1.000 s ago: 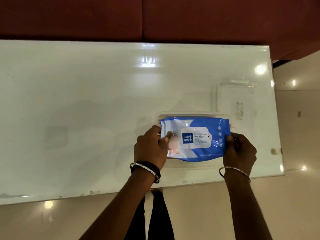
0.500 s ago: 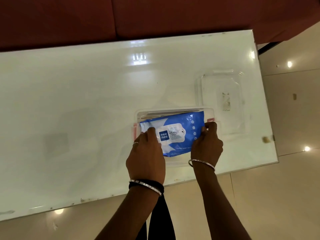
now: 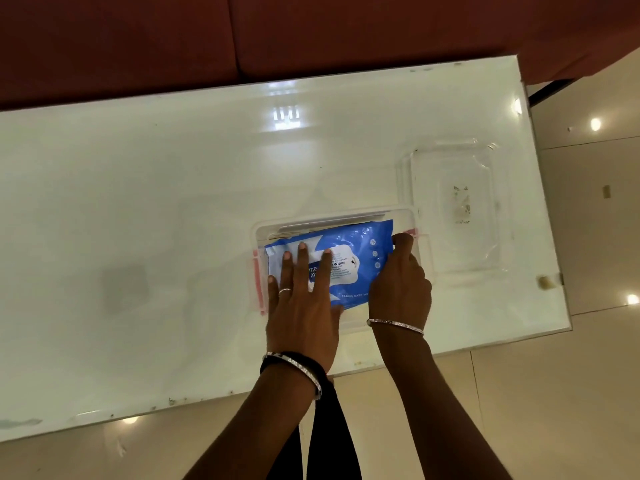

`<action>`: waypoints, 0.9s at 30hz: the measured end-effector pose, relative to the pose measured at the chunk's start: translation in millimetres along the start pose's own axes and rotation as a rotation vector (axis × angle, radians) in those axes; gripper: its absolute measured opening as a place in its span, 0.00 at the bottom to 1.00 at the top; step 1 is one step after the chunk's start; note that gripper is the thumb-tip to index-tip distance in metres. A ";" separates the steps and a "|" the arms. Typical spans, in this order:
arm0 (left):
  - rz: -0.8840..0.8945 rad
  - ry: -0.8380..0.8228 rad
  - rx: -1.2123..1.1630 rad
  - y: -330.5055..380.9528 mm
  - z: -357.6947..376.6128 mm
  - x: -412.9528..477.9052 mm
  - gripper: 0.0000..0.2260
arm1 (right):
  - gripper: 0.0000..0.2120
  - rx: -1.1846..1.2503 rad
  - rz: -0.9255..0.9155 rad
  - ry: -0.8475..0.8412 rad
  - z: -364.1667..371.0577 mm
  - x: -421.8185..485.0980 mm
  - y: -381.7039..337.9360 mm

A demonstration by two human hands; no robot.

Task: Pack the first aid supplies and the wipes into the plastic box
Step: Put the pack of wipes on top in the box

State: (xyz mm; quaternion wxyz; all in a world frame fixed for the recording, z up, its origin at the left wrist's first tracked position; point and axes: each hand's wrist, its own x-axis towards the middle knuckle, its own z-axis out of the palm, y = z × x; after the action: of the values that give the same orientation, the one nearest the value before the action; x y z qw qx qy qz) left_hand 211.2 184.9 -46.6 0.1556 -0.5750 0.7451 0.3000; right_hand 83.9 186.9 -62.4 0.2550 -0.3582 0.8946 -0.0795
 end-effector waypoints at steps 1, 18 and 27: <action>0.044 -0.005 0.012 -1.0 2.0 4.7 0.34 | 0.26 -0.017 -0.013 0.017 -3.7 -3.9 -1.3; 0.126 0.226 -0.294 -7.7 1.2 9.1 0.20 | 0.22 0.333 0.423 0.400 -53.1 71.8 108.5; 0.238 0.237 -0.226 -11.6 7.4 10.4 0.24 | 0.38 0.179 0.587 0.226 -50.8 114.0 127.6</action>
State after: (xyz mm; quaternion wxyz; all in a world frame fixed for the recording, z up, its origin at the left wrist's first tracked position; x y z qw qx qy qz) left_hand 218.4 179.7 -61.3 -0.0351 -0.5281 0.7824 0.3281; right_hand -88.8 200.4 -105.8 0.1966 -0.0502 0.9718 -0.1202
